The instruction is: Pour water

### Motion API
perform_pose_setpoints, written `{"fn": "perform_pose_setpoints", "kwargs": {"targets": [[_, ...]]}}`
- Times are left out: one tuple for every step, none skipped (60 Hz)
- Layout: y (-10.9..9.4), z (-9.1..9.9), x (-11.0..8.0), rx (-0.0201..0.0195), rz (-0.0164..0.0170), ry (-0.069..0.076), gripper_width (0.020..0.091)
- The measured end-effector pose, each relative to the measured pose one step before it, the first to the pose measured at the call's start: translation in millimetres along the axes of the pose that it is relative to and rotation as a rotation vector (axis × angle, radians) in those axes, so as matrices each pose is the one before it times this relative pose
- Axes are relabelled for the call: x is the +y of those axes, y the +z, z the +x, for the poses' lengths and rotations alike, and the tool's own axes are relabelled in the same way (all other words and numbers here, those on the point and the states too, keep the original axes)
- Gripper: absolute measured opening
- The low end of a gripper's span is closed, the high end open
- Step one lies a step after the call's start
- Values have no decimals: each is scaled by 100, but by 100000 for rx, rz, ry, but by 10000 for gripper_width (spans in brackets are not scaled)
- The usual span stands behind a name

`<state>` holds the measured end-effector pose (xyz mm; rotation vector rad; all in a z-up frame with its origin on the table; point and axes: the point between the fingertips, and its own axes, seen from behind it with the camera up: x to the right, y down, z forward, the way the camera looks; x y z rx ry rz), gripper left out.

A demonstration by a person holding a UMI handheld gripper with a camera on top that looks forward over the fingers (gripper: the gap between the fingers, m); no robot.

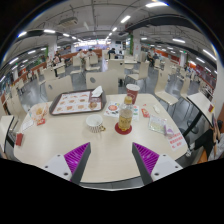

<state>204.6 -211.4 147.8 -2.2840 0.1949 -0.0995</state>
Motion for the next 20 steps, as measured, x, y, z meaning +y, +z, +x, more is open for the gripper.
{"fn": "perform_pose_setpoints", "kwargs": {"targets": [[-193,-93,3,46,299,-346,846],[-192,69,4,232,102,-332,850],[-150,-10,38,352,114,-368,851],[-135,-18,42,182,18,-240,850],[-76,-51,70,-76,-127,32,851],[-59,-64,80,-119,-140,241,850],[-43,-36,45,3,-62,138,849],[3,72,-8,36,96,-73,849],[-43,-23,34,139,45,-181,852],[-47,-27,46,172,-37,-276,850],[-42,4,73,202,-137,-281,850],[-52,-4,77,166,-222,-312,848],[-65,-25,81,23,-293,-416,848],[-64,-41,80,-141,-303,-370,848],[-58,-57,54,-211,-251,-244,847],[-56,-40,40,-147,-135,-205,847],[-52,-17,14,25,-20,-220,849],[-33,18,-19,135,130,-350,848],[-33,15,-45,80,216,-348,848],[-22,11,-49,-23,193,-264,849]]}}
